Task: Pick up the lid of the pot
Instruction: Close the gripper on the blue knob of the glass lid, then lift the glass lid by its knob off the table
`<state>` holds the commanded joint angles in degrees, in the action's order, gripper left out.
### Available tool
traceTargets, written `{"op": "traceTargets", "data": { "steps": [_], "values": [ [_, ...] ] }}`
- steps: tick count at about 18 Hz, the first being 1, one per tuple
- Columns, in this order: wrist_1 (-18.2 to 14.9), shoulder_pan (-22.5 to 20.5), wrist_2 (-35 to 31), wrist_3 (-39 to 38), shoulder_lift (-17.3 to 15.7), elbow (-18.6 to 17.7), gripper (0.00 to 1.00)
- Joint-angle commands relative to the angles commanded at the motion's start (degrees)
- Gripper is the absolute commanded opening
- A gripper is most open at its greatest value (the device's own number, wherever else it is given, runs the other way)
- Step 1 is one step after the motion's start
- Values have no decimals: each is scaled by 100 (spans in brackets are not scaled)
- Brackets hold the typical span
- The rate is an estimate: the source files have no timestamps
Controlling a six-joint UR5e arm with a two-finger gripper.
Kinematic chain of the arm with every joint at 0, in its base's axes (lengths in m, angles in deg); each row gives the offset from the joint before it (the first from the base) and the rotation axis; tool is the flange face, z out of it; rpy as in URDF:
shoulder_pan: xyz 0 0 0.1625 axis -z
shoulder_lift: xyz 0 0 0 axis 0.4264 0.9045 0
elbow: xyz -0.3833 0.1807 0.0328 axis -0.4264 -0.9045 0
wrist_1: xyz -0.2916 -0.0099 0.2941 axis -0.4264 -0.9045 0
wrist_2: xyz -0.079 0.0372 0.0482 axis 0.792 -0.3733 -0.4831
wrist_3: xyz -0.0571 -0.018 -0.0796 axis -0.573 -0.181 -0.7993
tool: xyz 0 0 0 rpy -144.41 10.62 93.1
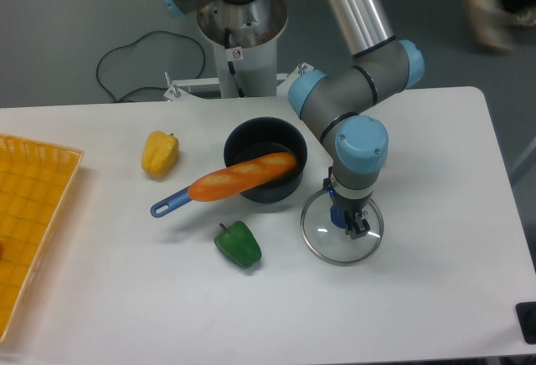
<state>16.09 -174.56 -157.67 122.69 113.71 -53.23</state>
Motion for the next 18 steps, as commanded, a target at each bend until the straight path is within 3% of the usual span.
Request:
{"op": "traceTargets", "data": {
  "steps": [2, 6, 9, 12, 16, 18],
  "values": [
    [-17, -9, 0, 0, -9, 44, 36],
    [-684, -18, 35, 0, -61, 403, 34],
    [-817, -18, 53, -9, -132, 492, 34],
    [-1001, -35, 193, -9, -316, 597, 34],
    [-1721, 26, 263, -35, -579, 896, 34],
    [-1731, 70, 447, -289, -694, 905, 34]
  ]
}}
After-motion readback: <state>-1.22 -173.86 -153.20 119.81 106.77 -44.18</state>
